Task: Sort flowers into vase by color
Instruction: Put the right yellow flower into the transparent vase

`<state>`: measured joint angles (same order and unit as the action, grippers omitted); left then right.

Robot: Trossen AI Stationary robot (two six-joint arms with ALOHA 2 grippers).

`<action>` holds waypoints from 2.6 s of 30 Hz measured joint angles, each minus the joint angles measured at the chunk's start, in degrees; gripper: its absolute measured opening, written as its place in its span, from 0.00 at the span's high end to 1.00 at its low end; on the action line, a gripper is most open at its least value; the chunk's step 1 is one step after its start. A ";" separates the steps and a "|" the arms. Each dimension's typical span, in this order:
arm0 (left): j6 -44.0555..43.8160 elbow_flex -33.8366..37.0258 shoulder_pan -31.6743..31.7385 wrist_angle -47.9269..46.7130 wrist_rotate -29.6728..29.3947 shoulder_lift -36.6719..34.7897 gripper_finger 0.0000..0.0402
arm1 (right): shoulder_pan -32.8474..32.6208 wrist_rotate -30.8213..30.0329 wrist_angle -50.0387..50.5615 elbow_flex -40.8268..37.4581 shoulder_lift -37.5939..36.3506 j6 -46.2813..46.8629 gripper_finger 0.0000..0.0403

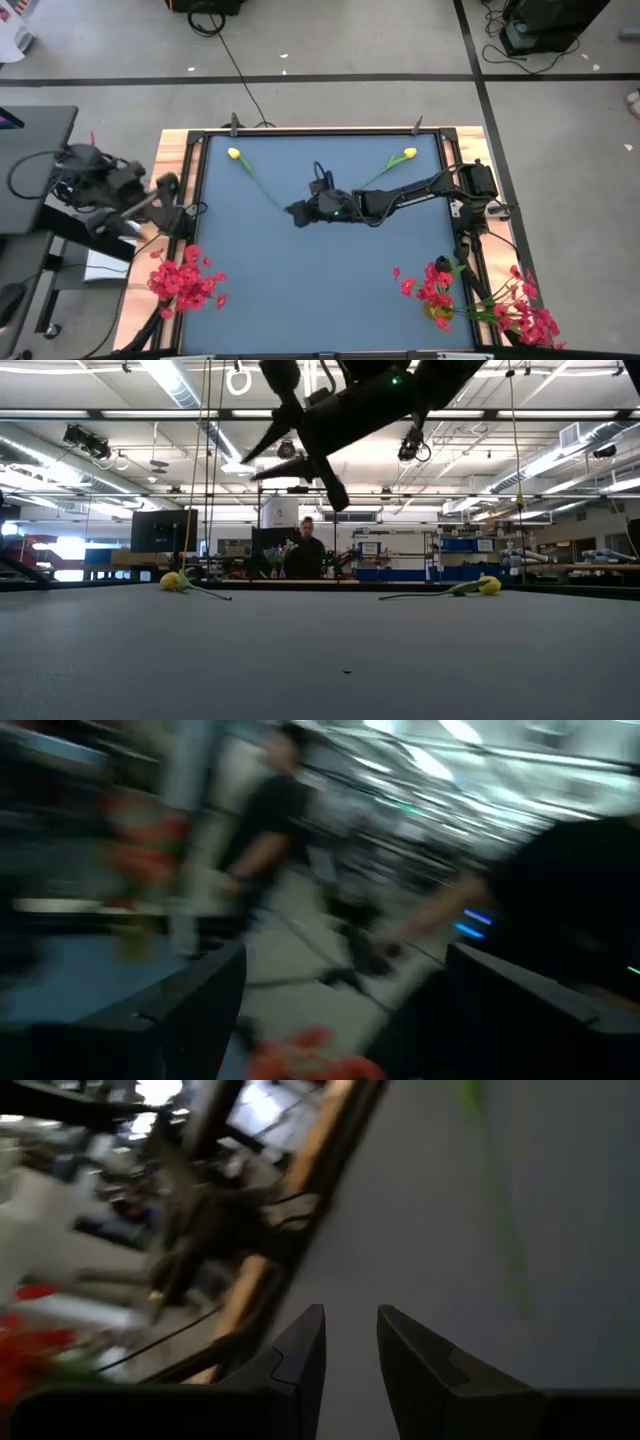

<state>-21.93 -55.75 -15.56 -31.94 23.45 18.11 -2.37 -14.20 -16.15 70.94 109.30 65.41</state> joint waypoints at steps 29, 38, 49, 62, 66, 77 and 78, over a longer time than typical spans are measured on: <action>-39.80 -2.86 0.01 -31.39 -50.89 16.31 0.14 | 32.92 2.16 72.47 0.00 -5.74 14.95 0.75; -46.92 -2.86 0.01 -31.39 -51.28 19.82 0.14 | 38.48 4.90 70.01 -3.56 -5.64 18.56 0.75; -49.59 -2.86 0.01 -31.88 -55.07 19.78 0.14 | 41.24 4.69 52.55 -10.60 -5.36 18.62 0.75; -49.31 -2.86 2.79 -35.50 -55.14 19.76 0.24 | 38.95 2.50 47.52 -13.15 -6.28 12.42 0.96; -47.86 -2.86 2.91 -35.03 -54.29 19.76 0.26 | 34.75 4.91 39.98 -13.22 -7.32 8.47 0.98; -33.03 -2.86 2.91 -20.35 -47.21 22.52 0.26 | 19.71 11.69 2.44 -13.20 -8.09 -12.59 0.98; -32.49 -2.86 2.91 -20.10 -47.20 22.98 0.26 | 18.51 11.66 -1.82 -13.20 -8.09 -15.06 0.98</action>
<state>-54.42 -58.61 -12.64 -52.04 -23.75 41.09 16.14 -2.54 -17.96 57.74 101.21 50.35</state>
